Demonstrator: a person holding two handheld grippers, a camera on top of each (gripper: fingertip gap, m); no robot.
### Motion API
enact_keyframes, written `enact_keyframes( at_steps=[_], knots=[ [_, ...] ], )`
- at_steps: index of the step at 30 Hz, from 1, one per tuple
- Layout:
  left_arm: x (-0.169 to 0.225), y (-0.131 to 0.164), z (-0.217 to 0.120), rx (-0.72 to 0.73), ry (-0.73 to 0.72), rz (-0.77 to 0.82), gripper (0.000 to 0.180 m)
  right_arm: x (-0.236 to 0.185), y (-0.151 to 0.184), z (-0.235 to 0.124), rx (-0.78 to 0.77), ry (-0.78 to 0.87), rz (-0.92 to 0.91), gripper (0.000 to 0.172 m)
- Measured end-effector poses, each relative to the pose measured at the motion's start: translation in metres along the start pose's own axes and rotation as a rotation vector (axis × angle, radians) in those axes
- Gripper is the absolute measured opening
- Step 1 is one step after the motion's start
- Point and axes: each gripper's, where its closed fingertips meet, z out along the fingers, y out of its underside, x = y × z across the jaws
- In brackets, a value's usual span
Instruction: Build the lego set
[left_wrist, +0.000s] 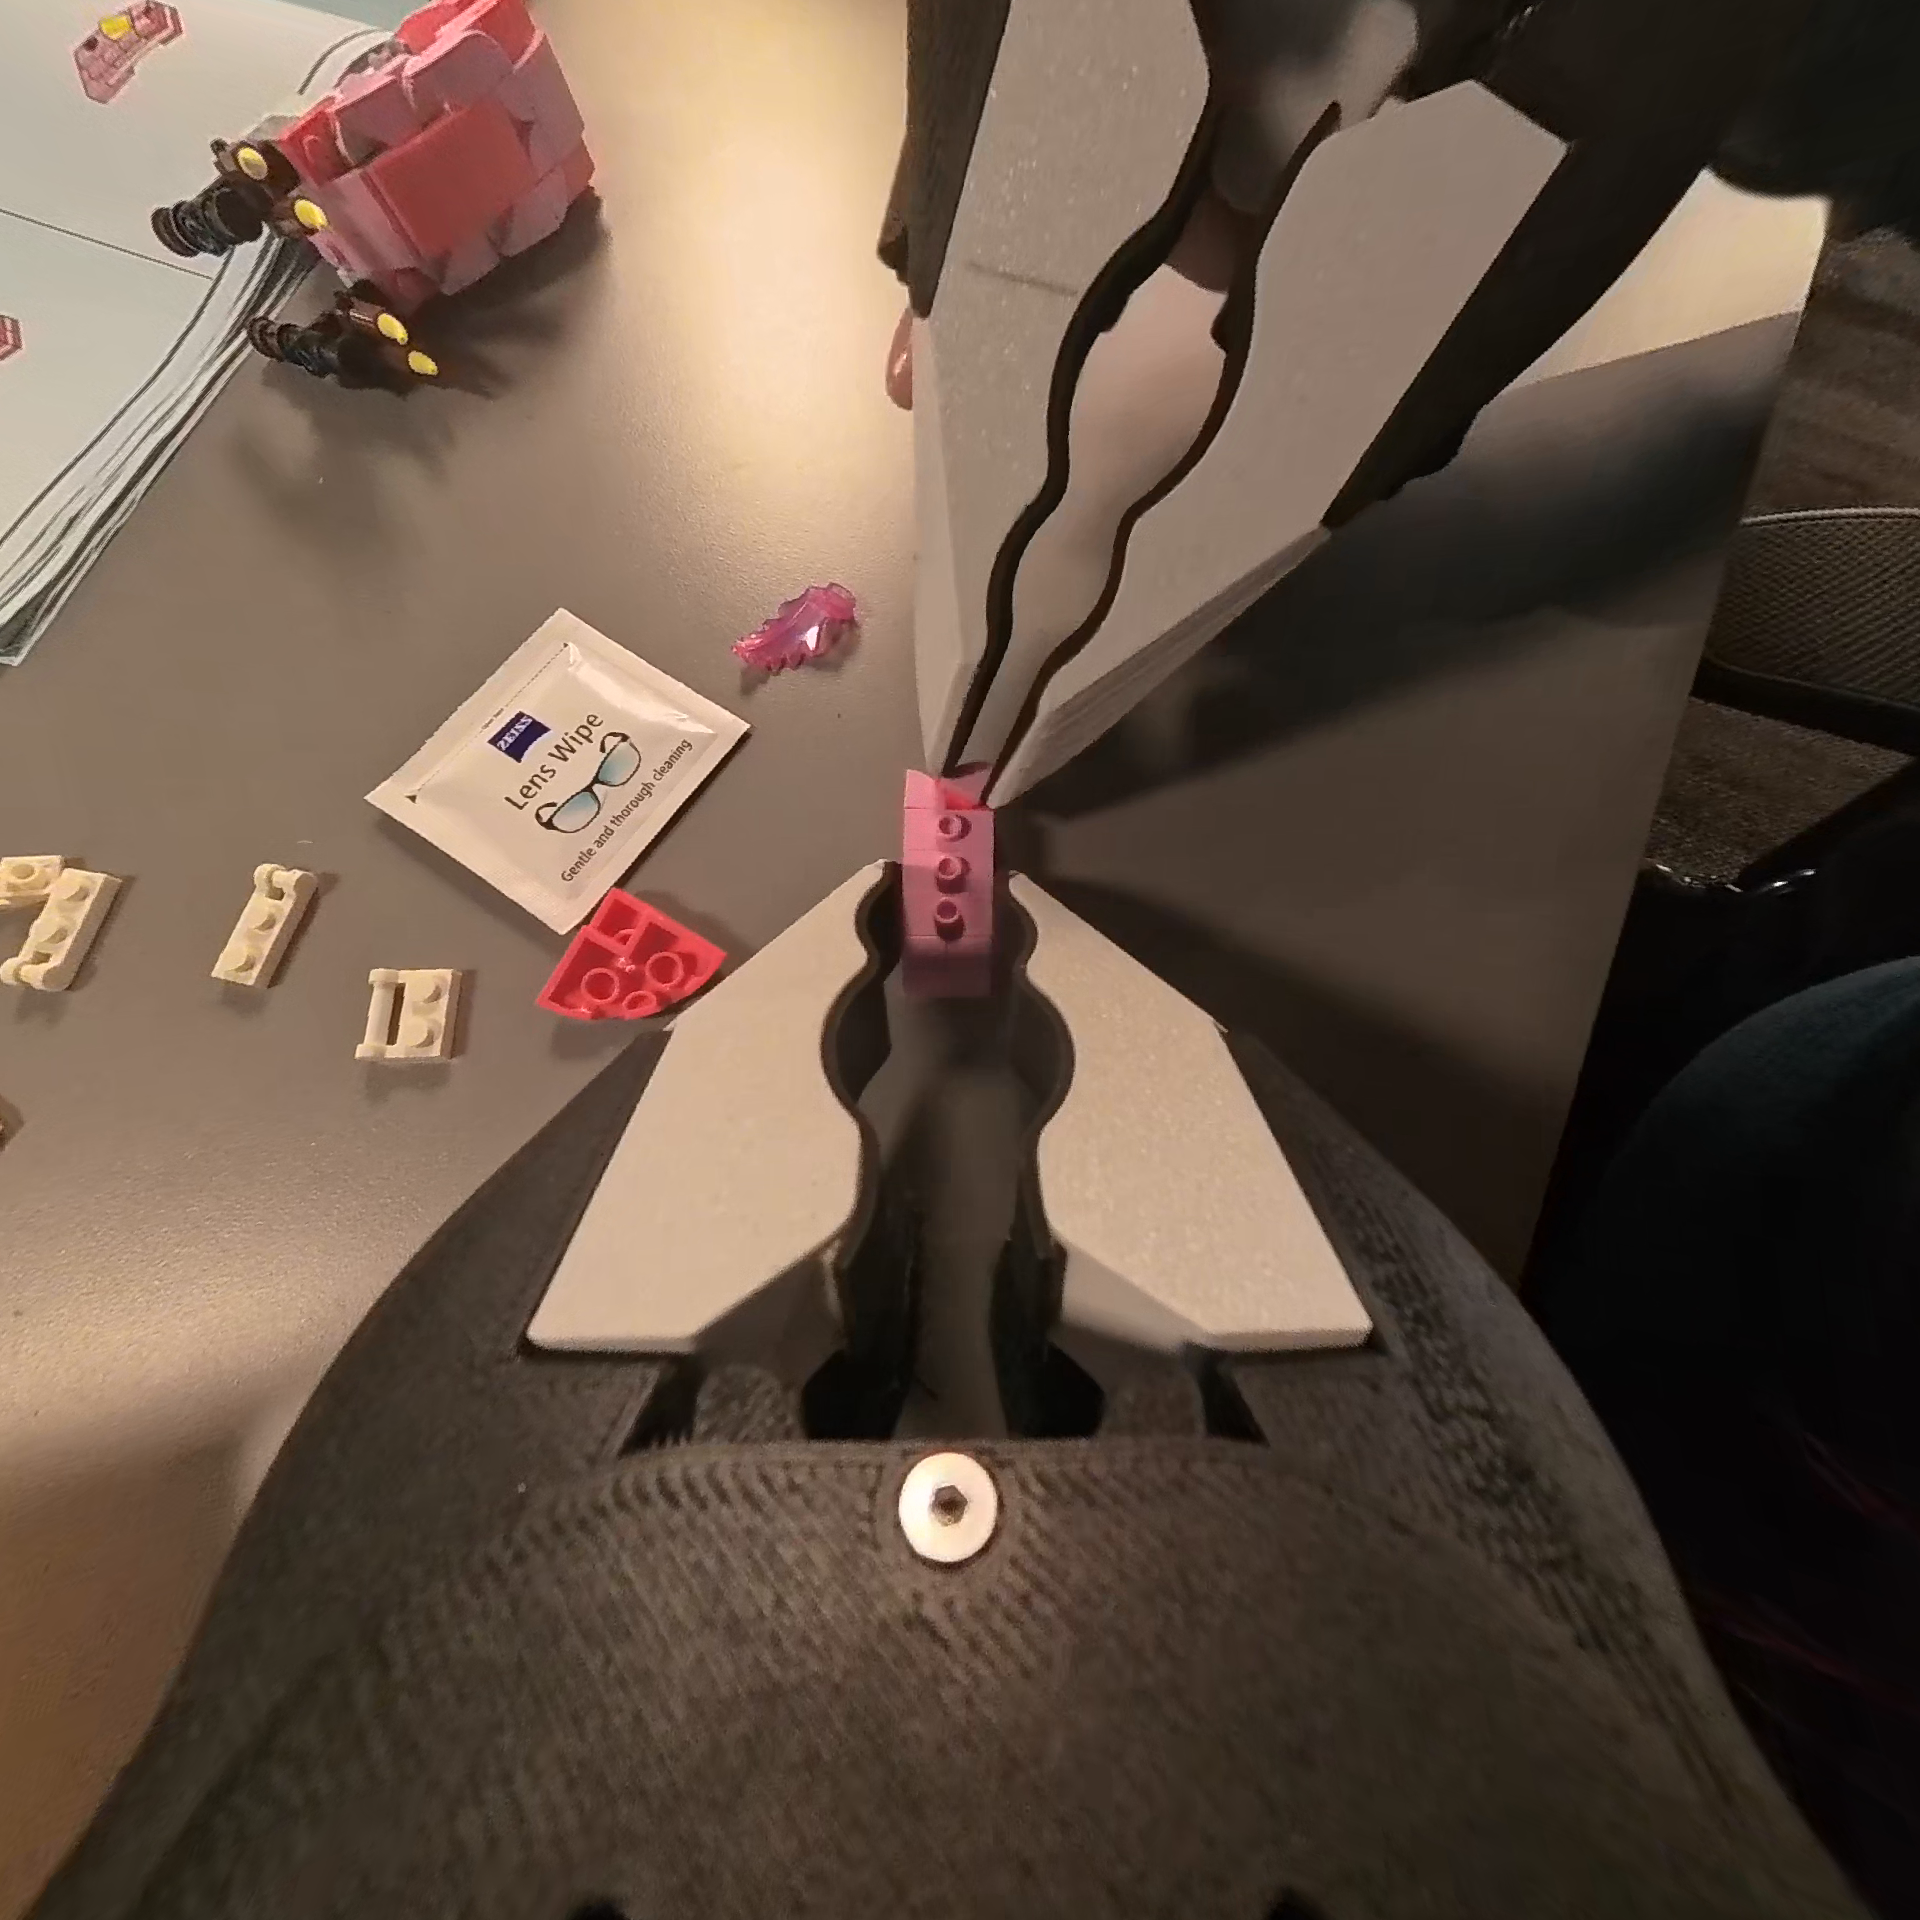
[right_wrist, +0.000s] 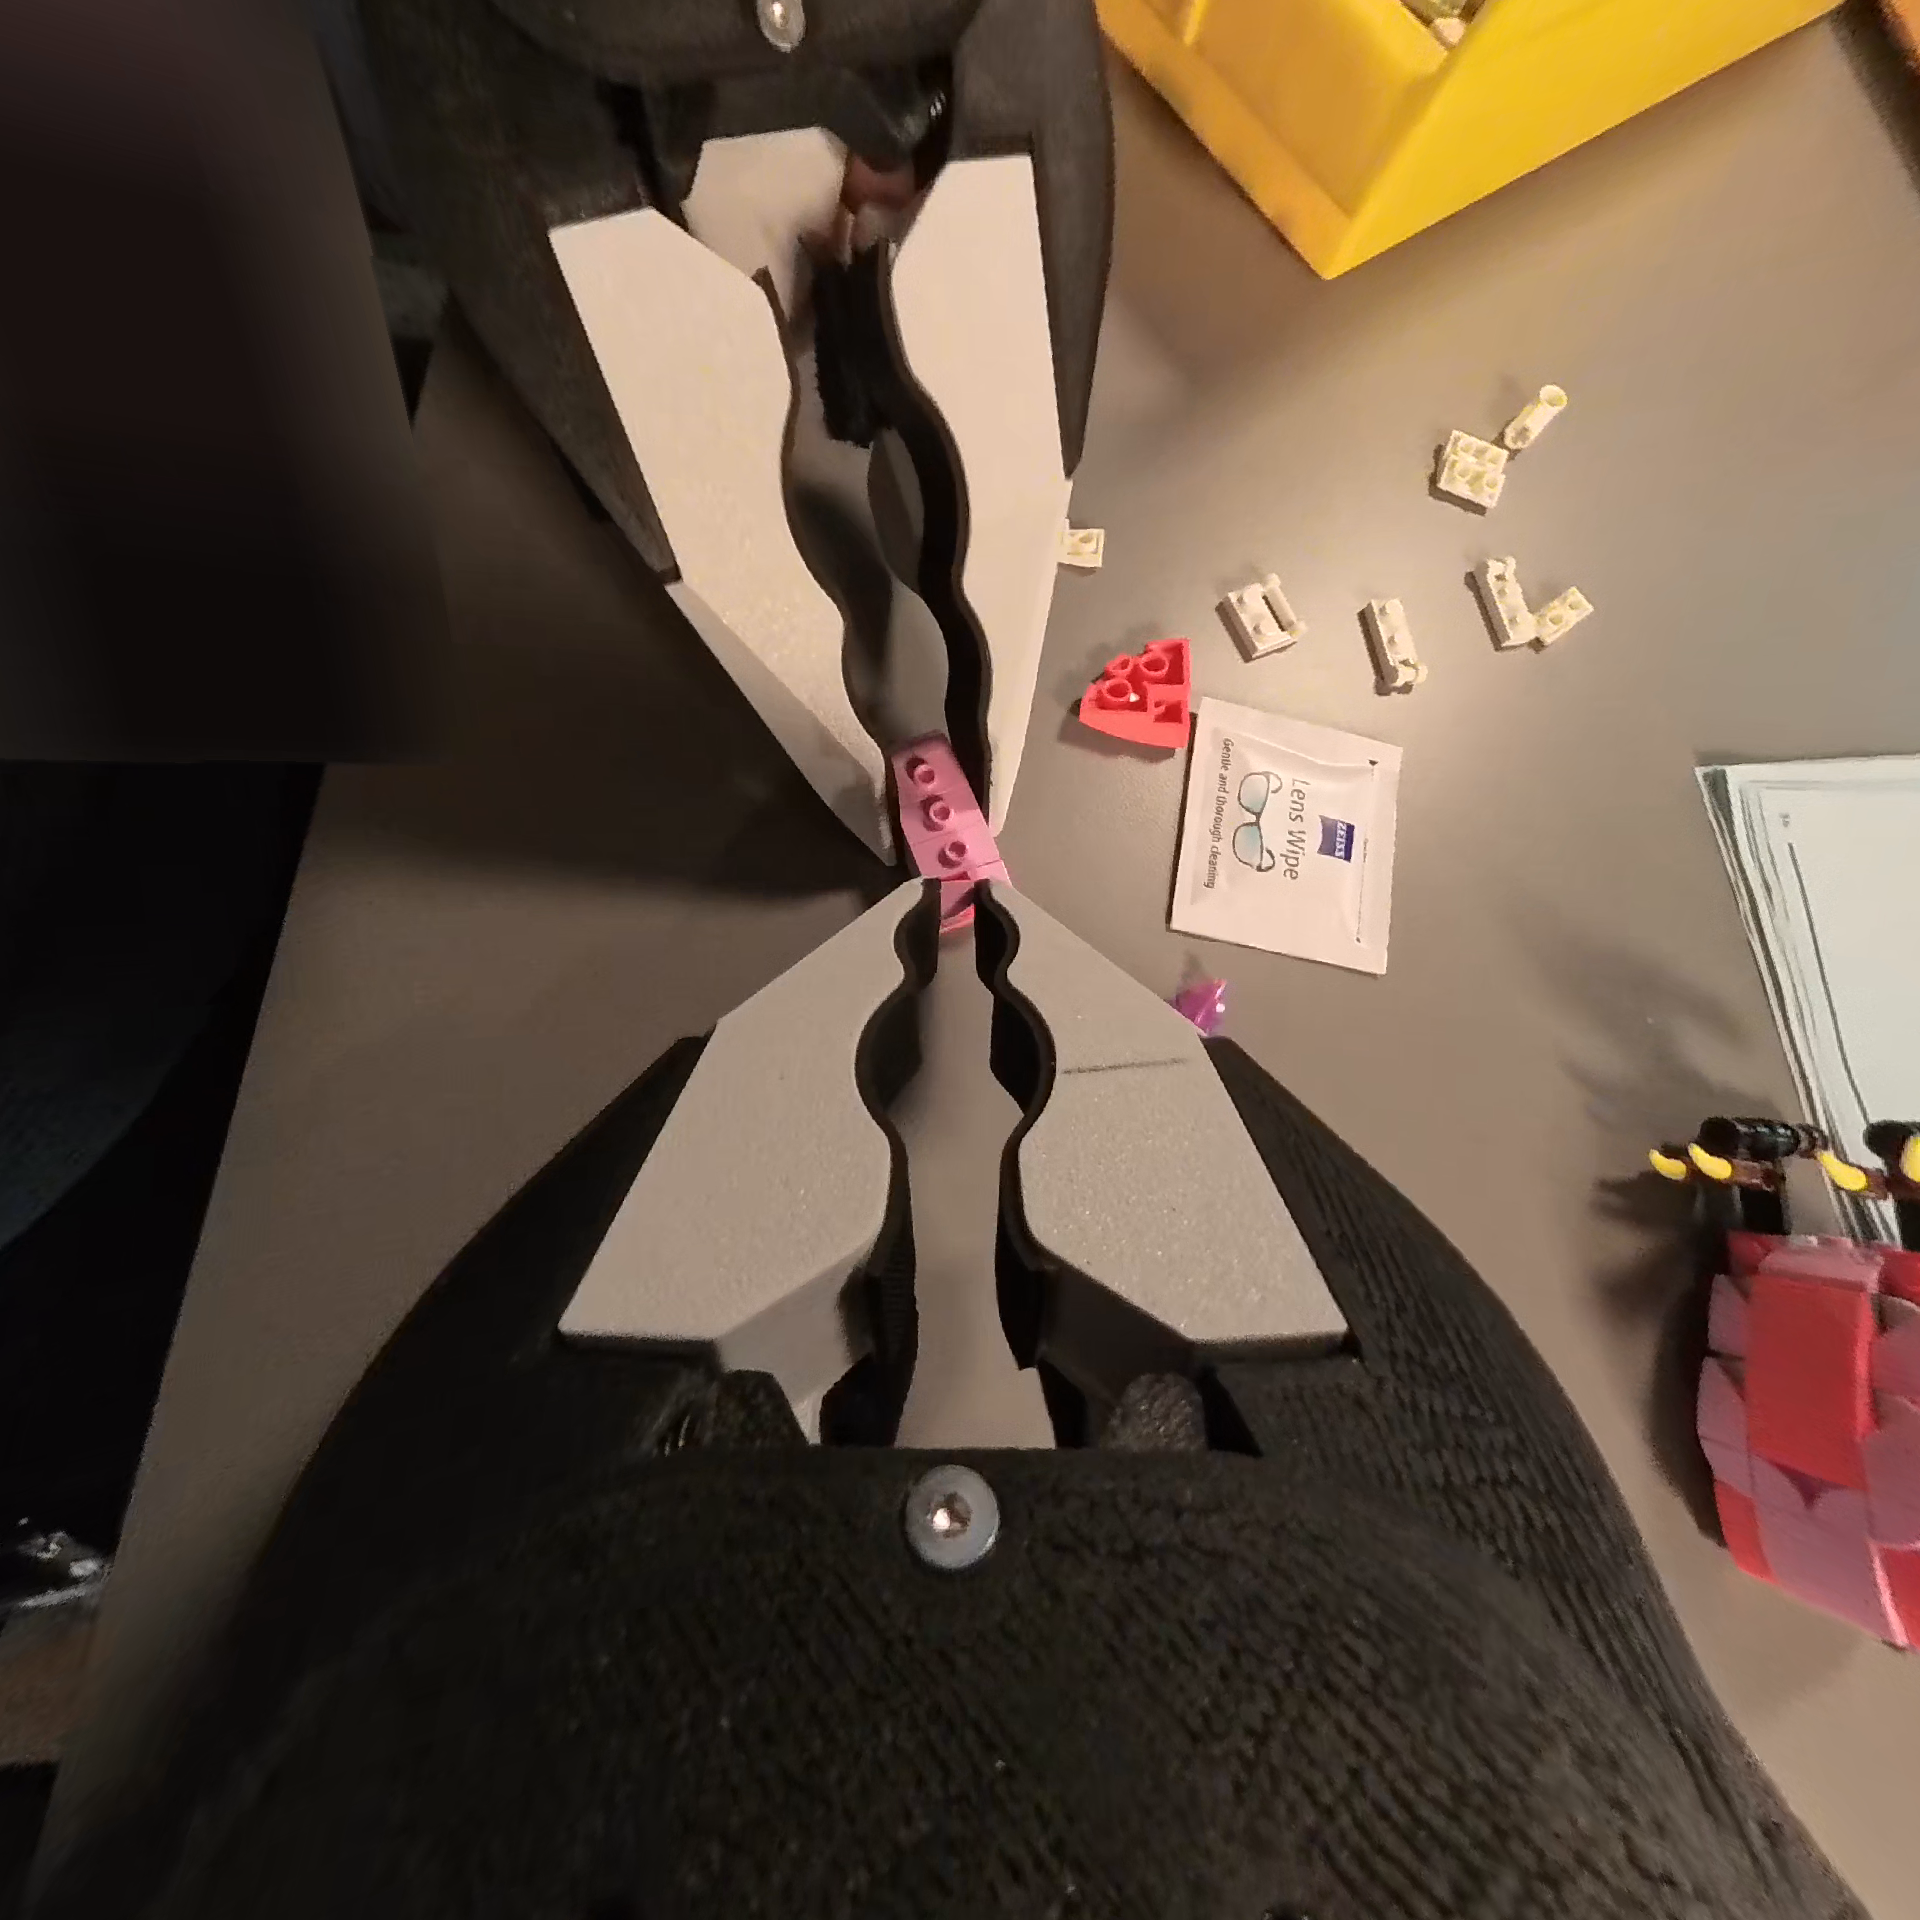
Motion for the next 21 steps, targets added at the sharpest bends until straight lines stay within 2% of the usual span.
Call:
enact_keyframes(
  at_steps=[12,21],
  knots=[
    [0.0013,0.0002,0.0001,0.0,0.016,0.011,0.016,-0.0043,-0.0001,0.0012,-0.073,-0.129,-0.175,0.005],
    [0.0014,0.0003,0.0001,0.0,0.022,0.011,0.016,-0.0048,-0.0001,0.0017,-0.114,-0.231,-0.221,0.005]
  ],
)
